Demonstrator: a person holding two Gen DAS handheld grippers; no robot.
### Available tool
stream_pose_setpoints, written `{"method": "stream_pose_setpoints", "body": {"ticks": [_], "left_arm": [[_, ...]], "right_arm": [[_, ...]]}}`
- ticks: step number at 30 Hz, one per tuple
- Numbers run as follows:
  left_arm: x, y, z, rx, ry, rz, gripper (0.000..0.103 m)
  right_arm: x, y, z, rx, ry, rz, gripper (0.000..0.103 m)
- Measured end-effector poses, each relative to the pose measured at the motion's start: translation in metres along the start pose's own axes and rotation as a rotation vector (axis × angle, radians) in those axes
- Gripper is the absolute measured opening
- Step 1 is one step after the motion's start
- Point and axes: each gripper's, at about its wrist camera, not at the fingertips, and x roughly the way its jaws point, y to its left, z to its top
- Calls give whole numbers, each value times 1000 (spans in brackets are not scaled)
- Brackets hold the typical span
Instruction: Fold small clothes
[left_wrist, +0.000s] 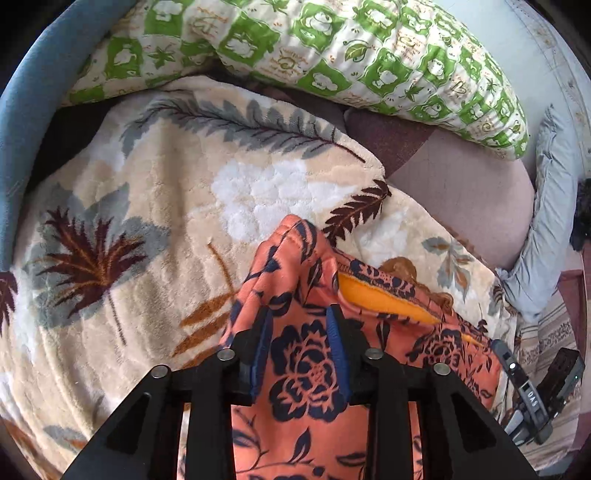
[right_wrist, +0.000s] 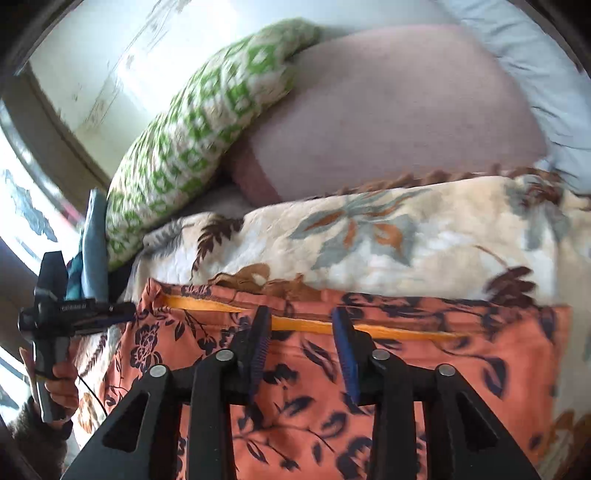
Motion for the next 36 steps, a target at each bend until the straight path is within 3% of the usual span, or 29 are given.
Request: {"method": "stream_pose_setpoints", "body": {"ticks": [3,5,7,9,11,13,14,16,17,19,22,24,27,28,30,32,36], "left_arm": [[-14,22,-21,8,3,-14,46],[-13,34,-36,-7,32,-40,46],[-10,40,-52,-14,70,-68,46],[-8,38,-67,-3,80,-48,45],[-8,30,-77,43,47,25,44],[-4,22,-84,94,34,136,45],[4,19,-86,101,45,184,46],[19,19,-88,74,65,207,46],[18,19,-87,57,55,207,46],[16,17,-86,36,51,207,45],[-5,30,-90,-22,39,161,42],[-28,39,-98,-62,20,82,42],[-60,52,-124,-118,-16,-59,44],[-68,56,-135,-136,-26,-106,47],[-80,64,-154,-166,-32,-186,52],[-80,69,-170,-202,-6,-230,53],[-77,82,-197,-275,33,-321,52]], "right_arm": [[-56,-37,-17,18,-93,-189,46],[-65,-61,-27,47,-52,-266,53],[-55,-81,-39,93,43,-267,53],[-45,-90,-48,133,73,-238,52],[-44,-87,-50,113,56,-190,9],[-54,-85,-45,102,-7,-201,9],[-52,-89,-44,108,2,-229,9],[-34,-104,-49,137,91,-285,11],[-29,-108,-52,143,115,-300,16],[-41,-107,-52,171,74,-294,21],[-72,-103,-57,225,9,-234,25],[-95,-95,-65,229,-17,-158,26],[-118,-80,-88,223,-13,-88,42],[-122,-75,-98,217,-7,-86,48],[-126,-70,-115,213,12,-93,49],[-123,-70,-130,226,36,-121,49],[-117,-85,-153,346,74,-87,49]]}}
